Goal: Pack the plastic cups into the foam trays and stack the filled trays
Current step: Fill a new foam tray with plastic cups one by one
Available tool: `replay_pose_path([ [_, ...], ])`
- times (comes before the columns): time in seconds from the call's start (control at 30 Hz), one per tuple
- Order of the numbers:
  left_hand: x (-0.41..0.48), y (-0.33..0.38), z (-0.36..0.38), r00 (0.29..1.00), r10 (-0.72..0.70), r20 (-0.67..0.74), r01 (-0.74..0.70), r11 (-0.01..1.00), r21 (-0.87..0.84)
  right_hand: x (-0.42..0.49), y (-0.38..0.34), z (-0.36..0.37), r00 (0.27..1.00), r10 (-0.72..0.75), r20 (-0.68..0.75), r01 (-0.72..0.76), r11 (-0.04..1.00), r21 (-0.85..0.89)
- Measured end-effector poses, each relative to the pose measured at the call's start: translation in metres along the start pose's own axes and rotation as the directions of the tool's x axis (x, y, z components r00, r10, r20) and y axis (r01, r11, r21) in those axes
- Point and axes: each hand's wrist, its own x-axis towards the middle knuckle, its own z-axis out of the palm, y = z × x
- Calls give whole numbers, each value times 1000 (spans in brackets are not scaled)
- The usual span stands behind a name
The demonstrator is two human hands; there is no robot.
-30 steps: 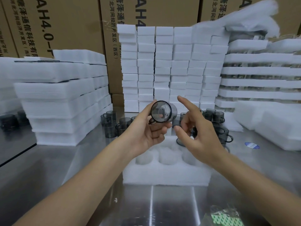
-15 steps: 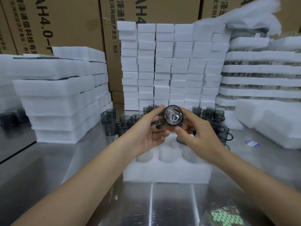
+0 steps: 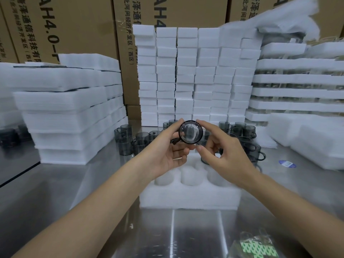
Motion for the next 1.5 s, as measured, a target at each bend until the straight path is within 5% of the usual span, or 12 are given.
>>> replay_pose_path([
  [0.57,-3,1,-1,990,104,96,-119,979,166,3,3,3,990,143,15,-143,989,33],
  [0.8,1,2,-1,942,319,-105,-271,907,322,5,-2,-2,976,101,-193,-110,993,-36],
  [1.13,-9,1,7,956,255,148,-292,892,346,6,-16,-3,983,-9,-185,-8,996,-94],
  [1.5,-10,-1,6,945,143,296,-229,932,280,5,-19,-5,995,65,-80,-59,995,78],
])
